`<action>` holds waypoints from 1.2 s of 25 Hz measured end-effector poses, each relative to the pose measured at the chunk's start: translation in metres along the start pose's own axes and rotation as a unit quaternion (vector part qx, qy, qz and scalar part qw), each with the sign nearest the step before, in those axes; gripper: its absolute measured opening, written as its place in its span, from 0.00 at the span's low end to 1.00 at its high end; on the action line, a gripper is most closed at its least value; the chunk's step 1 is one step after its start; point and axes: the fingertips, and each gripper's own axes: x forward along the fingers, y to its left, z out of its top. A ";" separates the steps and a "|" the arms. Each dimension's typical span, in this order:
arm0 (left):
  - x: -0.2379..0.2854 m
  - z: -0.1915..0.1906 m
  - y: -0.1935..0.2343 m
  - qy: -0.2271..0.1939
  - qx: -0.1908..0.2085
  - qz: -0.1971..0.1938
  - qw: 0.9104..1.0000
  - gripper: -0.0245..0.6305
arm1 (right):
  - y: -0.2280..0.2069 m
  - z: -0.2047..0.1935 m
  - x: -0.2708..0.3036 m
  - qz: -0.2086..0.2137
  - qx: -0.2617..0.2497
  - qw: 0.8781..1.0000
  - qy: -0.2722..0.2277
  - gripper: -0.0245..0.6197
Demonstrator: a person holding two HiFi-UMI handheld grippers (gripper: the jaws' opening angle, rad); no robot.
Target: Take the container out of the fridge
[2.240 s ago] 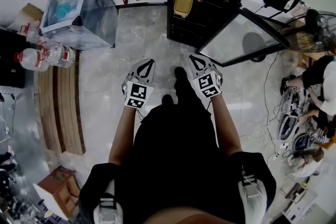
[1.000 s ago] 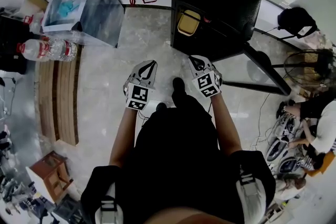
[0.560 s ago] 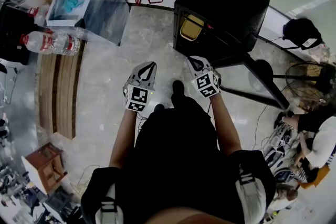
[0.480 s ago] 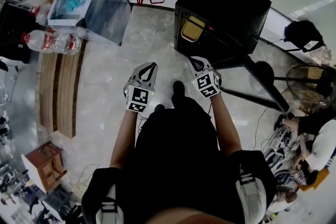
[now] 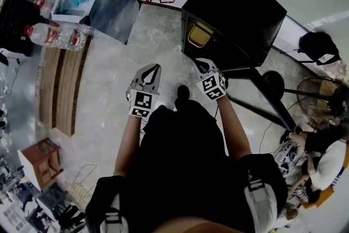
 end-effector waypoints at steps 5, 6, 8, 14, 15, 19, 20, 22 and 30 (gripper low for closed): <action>0.005 0.003 -0.008 0.004 -0.001 0.001 1.000 0.07 | -0.007 -0.004 0.006 0.010 -0.008 1.000 0.001 0.04; 0.006 0.004 -0.009 0.003 0.000 0.003 1.000 0.07 | -0.008 -0.005 0.006 0.012 -0.009 1.000 0.002 0.04; 0.005 0.006 -0.009 0.002 -0.001 0.005 1.000 0.07 | -0.008 -0.006 0.006 0.014 -0.013 1.000 0.006 0.04; 0.003 0.006 -0.008 0.004 -0.006 0.009 1.000 0.07 | -0.012 -0.011 0.006 0.019 -0.021 0.999 0.016 0.04; 0.004 0.006 -0.008 0.005 -0.007 0.008 1.000 0.07 | -0.013 -0.013 0.007 0.019 -0.022 0.999 0.019 0.04; 0.008 0.006 -0.003 0.008 -0.007 0.004 1.000 0.07 | -0.020 -0.015 0.013 0.015 -0.023 0.999 0.027 0.04; 0.010 0.006 -0.001 0.007 -0.007 0.004 1.000 0.07 | -0.022 -0.015 0.015 0.013 -0.024 0.999 0.029 0.04; 0.014 0.008 0.004 0.002 -0.007 0.006 1.000 0.07 | -0.027 -0.018 0.019 0.009 -0.028 0.999 0.037 0.04; 0.016 0.000 0.019 0.001 -0.019 0.016 1.000 0.07 | -0.028 -0.026 0.037 0.024 -0.036 0.998 0.044 0.04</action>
